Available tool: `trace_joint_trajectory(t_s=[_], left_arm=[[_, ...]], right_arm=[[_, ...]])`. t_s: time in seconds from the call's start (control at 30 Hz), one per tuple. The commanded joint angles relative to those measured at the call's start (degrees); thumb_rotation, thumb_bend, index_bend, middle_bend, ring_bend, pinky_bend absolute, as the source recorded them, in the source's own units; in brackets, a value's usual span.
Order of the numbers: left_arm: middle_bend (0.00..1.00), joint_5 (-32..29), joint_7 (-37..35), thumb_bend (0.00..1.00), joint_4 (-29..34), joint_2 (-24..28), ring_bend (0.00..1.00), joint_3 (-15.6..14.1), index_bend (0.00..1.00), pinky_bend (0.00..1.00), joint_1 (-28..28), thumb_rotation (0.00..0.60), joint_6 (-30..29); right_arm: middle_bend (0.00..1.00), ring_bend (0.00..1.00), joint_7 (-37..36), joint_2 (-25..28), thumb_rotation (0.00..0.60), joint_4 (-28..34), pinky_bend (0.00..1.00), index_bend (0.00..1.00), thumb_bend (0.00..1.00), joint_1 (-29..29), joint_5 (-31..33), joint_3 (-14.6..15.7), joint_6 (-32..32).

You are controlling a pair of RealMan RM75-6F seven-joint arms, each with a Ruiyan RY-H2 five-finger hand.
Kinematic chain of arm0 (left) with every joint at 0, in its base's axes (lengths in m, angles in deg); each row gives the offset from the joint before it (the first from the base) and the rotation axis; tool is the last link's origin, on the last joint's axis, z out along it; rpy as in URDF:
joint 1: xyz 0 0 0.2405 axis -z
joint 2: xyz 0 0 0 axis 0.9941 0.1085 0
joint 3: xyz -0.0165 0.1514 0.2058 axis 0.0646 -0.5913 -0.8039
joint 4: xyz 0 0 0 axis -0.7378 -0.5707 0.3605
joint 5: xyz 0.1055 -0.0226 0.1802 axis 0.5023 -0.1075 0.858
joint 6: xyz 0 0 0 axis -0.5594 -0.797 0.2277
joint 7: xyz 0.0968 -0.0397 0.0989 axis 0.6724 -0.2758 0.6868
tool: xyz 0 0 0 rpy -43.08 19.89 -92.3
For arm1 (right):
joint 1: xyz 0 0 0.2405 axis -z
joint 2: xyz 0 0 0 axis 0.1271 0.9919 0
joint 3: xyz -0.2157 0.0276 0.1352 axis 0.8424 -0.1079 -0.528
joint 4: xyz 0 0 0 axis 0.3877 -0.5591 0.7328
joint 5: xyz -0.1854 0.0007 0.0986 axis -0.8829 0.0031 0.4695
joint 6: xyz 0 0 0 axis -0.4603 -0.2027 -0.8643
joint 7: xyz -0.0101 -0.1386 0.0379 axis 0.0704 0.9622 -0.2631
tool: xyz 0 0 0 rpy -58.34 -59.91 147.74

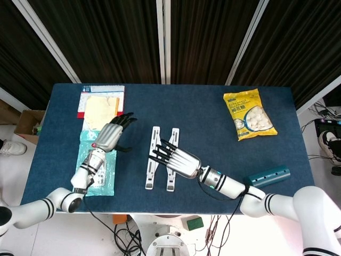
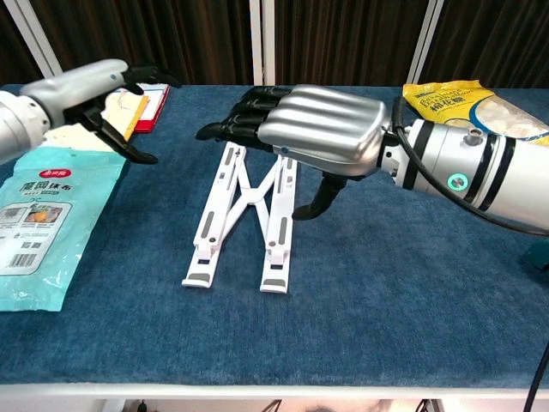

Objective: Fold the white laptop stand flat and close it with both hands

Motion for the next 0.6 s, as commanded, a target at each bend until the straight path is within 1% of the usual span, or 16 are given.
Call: trace_joint_trajectory(t_s=[0.03, 0.1, 0.17, 0.33, 0.43, 0.6], left_arm=[[0.04, -2.8, 2.6, 0.00, 9.6, 7.6, 0.06, 0.2, 0.15, 0.13, -5.9, 0.600, -5.3], [0.03, -3.1, 1.8, 0.00, 11.3, 9.0, 0.06, -0.5, 0.15, 0.13, -7.5, 0.600, -6.1], [0.03, -3.2, 1.5, 0.00, 12.0, 9.7, 0.06, -1.0, 0.15, 0.13, -8.6, 0.600, -6.7], [0.04, -3.4, -0.5, 0.00, 12.7, 10.4, 0.06, -2.0, 0.15, 0.13, -11.2, 0.600, -8.0], [0.03, -3.2, -1.8, 0.00, 12.6, 10.5, 0.06, -2.2, 0.15, 0.13, -12.3, 0.600, -8.7], [0.03, -3.0, -4.2, 0.00, 11.8, 10.2, 0.06, -2.2, 0.15, 0.13, -13.6, 0.600, -9.1]], right_arm=[[0.02, 0.00, 9.8, 10.9, 0.600, 11.7, 0.03, 0.00, 0.00, -7.9, 8.9, -3.4, -19.2], [0.00, 0.00, 11.0, 10.4, 0.600, 11.9, 0.02, 0.00, 0.00, -8.9, 12.4, -4.2, -22.7], [0.00, 0.00, 12.3, 9.6, 0.600, 11.3, 0.02, 0.00, 0.00, -9.8, 13.7, -4.4, -24.5], [0.00, 0.00, 15.8, 6.7, 0.600, 7.9, 0.02, 0.00, 0.00, -12.1, 14.3, -4.1, -27.6], [0.00, 0.00, 17.1, 4.6, 0.600, 5.3, 0.00, 0.00, 0.00, -13.3, 13.2, -3.6, -28.1], [0.00, 0.00, 15.9, 0.6, 0.600, 0.9, 0.00, 0.00, 0.00, -14.1, 12.8, -3.4, -27.9]])
